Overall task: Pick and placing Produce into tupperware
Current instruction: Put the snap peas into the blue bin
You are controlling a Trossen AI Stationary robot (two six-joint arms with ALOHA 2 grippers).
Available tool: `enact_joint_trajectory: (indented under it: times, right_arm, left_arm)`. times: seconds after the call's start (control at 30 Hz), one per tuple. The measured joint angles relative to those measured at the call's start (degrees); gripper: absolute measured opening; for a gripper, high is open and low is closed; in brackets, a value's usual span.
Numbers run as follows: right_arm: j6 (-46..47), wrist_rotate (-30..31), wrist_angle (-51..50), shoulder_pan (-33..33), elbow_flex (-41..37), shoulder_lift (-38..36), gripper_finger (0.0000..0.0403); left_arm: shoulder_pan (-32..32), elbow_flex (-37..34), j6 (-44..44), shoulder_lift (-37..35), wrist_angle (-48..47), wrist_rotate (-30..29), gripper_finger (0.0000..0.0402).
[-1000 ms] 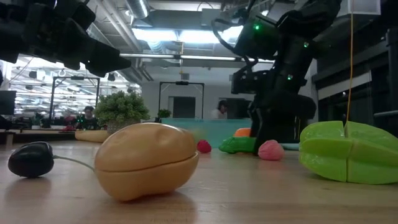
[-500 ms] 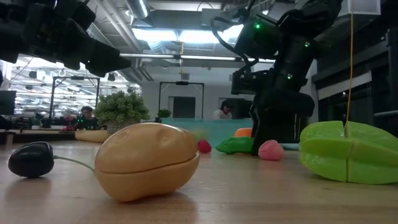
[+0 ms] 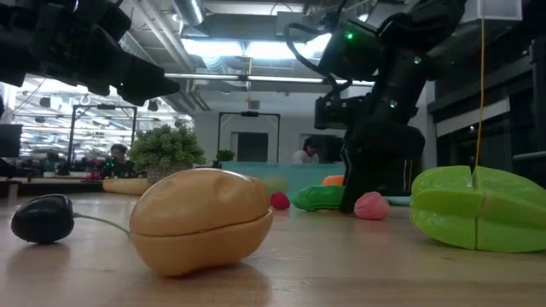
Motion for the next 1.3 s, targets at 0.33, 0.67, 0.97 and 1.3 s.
enact_joint_trajectory:
  times: [0.33,0.67,0.97,1.3]
  right_arm:
    - [-1.73,0.15,-8.63,-1.19,8.37,0.08,0.0115]
    - [-4.88,0.24,-17.32,-3.72,16.01,-0.95,0.0117]
    - [-4.61,3.0,-17.98,-5.95,15.61,-12.43,0.0116]
    - [-4.28,7.24,-16.5,-5.97,11.09,-23.56,0.0116]
  left_arm:
    - [0.01,0.0,-0.86,0.0,0.0,0.0,0.0237]
    - [0.02,0.0,-1.55,-0.01,-0.01,0.0,0.0237]
    - [0.02,0.0,-1.55,-0.01,-0.06,0.0,0.0237]
    - [0.02,0.0,-1.55,-0.01,-0.04,0.0,0.0237]
